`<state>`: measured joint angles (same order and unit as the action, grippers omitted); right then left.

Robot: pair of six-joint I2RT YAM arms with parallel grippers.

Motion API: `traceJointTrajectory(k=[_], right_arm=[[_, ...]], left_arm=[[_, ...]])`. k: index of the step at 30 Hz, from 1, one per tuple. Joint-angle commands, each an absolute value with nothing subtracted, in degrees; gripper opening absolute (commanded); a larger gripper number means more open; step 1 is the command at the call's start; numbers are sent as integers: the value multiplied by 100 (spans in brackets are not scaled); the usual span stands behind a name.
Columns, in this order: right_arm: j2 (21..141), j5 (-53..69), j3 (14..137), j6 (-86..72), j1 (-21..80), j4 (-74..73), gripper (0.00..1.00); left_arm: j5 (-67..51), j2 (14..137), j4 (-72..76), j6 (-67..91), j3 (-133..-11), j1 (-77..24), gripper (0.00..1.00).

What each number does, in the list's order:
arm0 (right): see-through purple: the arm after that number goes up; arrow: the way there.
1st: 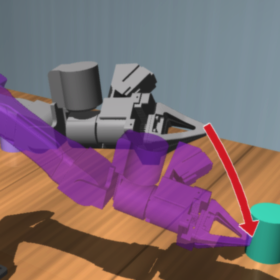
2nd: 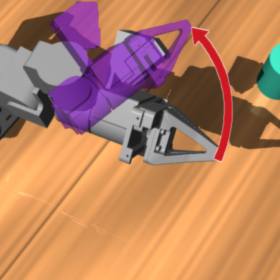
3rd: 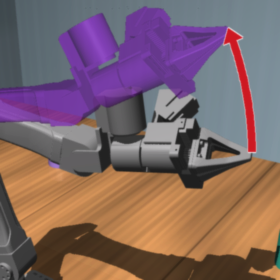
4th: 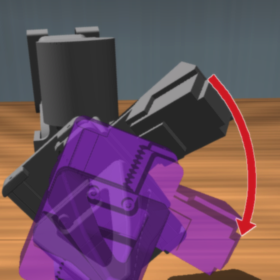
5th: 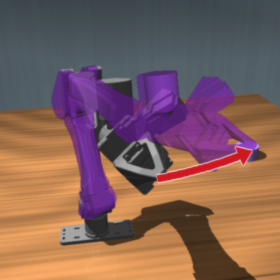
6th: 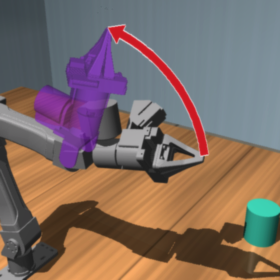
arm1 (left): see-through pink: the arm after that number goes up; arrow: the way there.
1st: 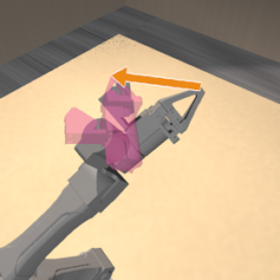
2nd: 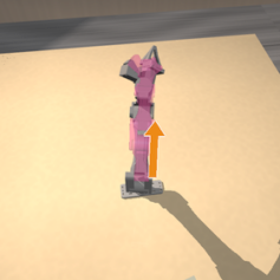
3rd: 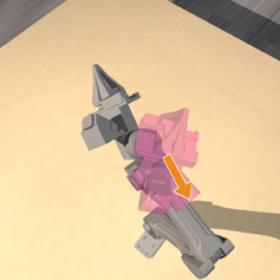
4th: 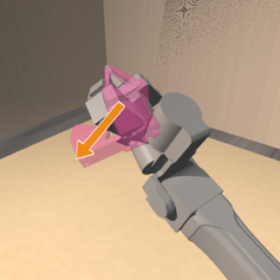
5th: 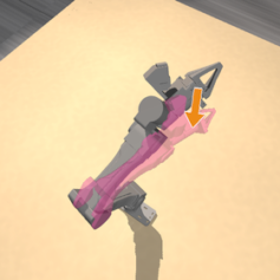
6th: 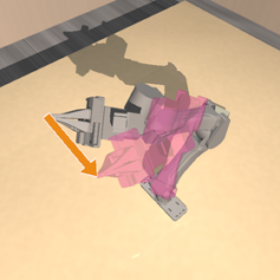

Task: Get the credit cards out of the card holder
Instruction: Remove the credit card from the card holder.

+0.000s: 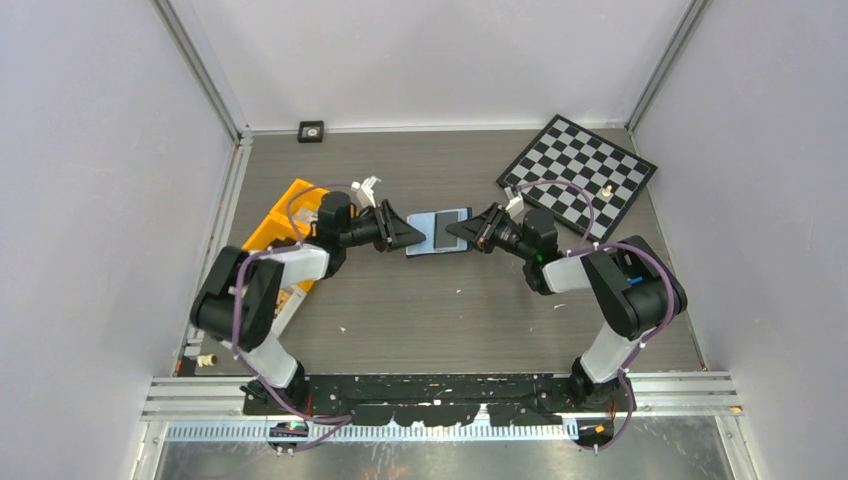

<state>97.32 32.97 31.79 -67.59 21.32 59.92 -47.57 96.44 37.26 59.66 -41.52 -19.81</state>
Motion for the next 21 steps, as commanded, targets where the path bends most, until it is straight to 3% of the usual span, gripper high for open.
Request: traceJointTrajectory(k=[1,5,7,9,10,13,15,18,21], right_arm=[[9309,3339,3318,-6582,2162,6184,4],[9162,3264,3311,-6422,2160,5916,1],[9105,3246,3293,-6387,2160,5885,1],[9041,3220,3279,-6343,2159,5826,1],[9010,3211,3278,-6319,2157,5793,1],[8953,3183,3261,-6280,2158,5744,0],[8940,3178,3260,-6271,2160,5714,0],[8913,3182,3251,-6243,2157,5708,1],[8930,3182,3256,-6236,2158,5705,1]], left_arm=[[-3623,8262,2032,4441,-4326,-1984,33],[-2689,7249,1141,3846,-4205,-2021,45],[-2384,6904,1050,3812,-4098,-2017,67],[-2200,6695,1178,3928,-3951,-1985,97],[-2090,6648,1330,4121,-3847,-1955,99],[-1932,6711,1691,4834,-3525,-1705,100],[-2472,6946,2186,5006,-3455,-1564,97],[-3494,7193,3185,5062,-3424,-1607,73],[-3710,7374,3464,5029,-3493,-1783,64]])
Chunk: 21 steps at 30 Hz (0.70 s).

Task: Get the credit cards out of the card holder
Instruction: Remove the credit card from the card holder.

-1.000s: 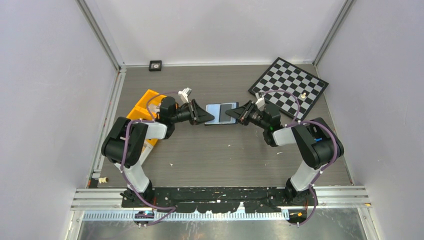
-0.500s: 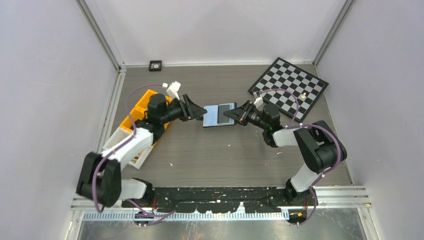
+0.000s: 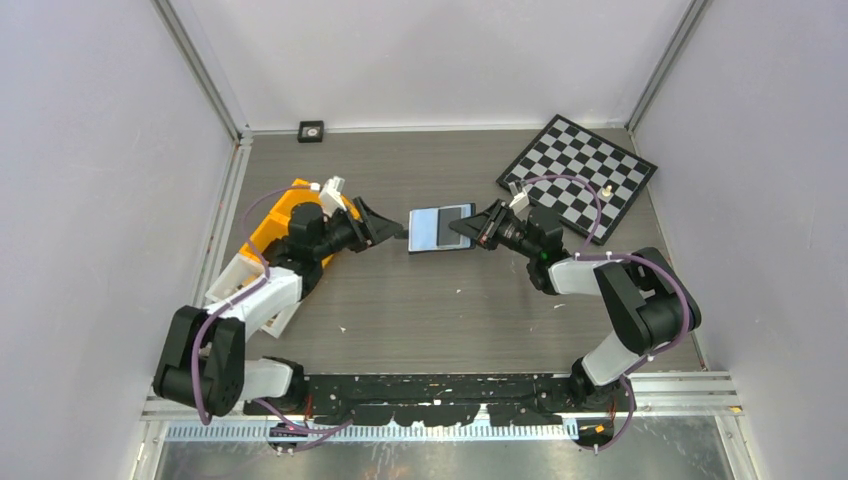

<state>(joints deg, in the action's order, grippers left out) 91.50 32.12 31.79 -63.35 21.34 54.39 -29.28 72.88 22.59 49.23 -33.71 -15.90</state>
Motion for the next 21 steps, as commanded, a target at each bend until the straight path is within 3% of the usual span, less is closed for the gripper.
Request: traceJointTrajectory(k=[1,6,21], right_arm=[[8944,3190,3260,-6235,2155,5711,0],[9074,3283,3277,-6355,2171,5941,0],[9005,3391,3337,-6278,2381,6055,0]], left_arm=[[-3742,7464,3452,4975,-3557,-1907,61],[-4082,8167,3402,4986,-3961,-2215,45],[-4517,8843,3661,5304,-4254,-2399,44]])
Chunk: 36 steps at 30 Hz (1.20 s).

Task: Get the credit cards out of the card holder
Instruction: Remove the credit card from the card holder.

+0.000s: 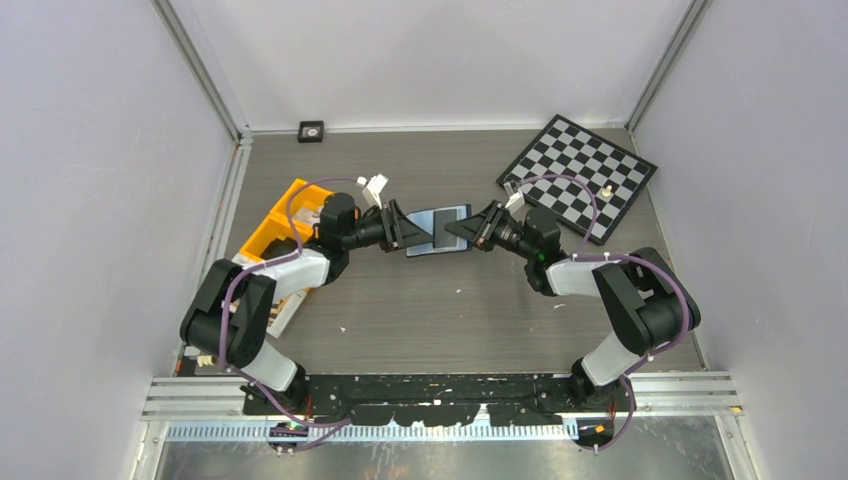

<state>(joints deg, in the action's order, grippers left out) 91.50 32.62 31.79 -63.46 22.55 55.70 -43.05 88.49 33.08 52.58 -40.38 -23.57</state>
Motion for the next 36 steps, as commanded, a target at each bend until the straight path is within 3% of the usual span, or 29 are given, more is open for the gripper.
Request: traceJointTrajectory(k=[1,12,24,28,31,36], right_arm=[[8990,3397,3343,-6258,2400,6056,0],[8960,3543,3246,-6607,2456,6792,0],[9285,3689,3260,-6996,2452,7444,1],[9293,3676,3243,-6983,2461,7468,14],[9214,3590,3188,-6919,2450,7410,26],[9003,3422,3072,-6749,2404,7191,36]], left_arm=[[-4528,8856,3660,5315,-4260,-2399,44],[-4753,9167,3916,5653,-4348,-2400,43],[-5312,9518,5864,6756,-4232,-2421,17],[-5323,9492,5843,6703,-4240,-2410,0],[-5210,9375,5558,6540,-4188,-2333,0],[-5007,9135,5230,6312,-4043,-2165,0]])
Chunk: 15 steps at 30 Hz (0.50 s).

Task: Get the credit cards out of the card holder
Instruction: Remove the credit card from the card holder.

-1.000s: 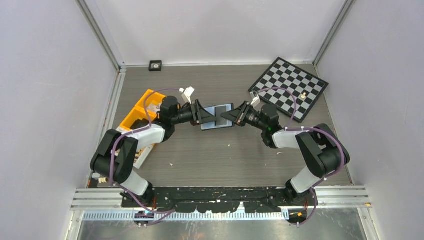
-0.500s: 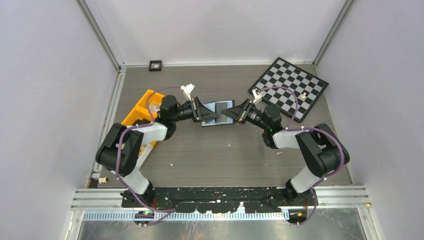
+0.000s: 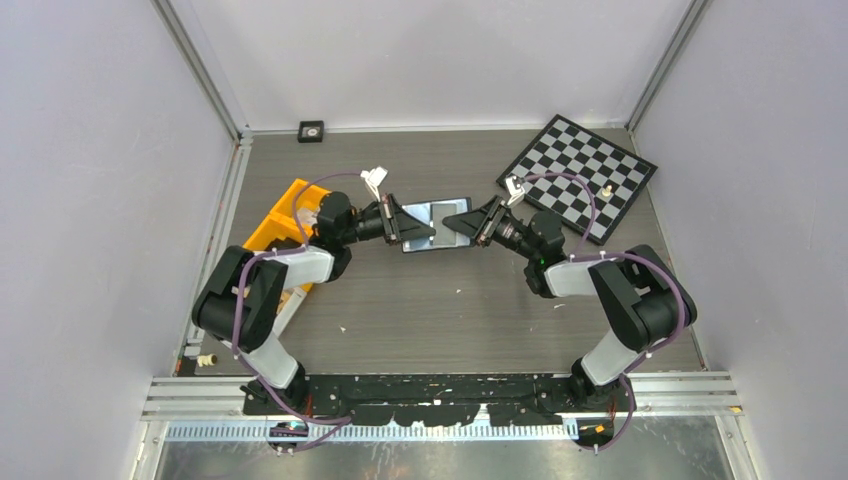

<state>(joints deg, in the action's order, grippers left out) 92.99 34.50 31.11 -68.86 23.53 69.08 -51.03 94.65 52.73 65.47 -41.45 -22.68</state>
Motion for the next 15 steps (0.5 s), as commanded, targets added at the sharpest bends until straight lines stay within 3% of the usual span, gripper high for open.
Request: traceJointTrajectory(k=[1,8,12,15], right_arm=[[8971,3393,3046,-6750,2394,7193,36],[8949,3360,2999,-6767,2342,7219,28],[8941,3349,2989,-6759,2317,7203,10],[8907,3311,2956,-6765,2287,7199,10]], left_arm=[[-4971,9094,5181,6288,-4011,-2136,0],[-4939,9044,5058,6256,-3987,-2055,0],[-4897,9004,5048,6287,-3919,-1965,0],[-4859,8959,5045,6294,-3870,-1894,0]])
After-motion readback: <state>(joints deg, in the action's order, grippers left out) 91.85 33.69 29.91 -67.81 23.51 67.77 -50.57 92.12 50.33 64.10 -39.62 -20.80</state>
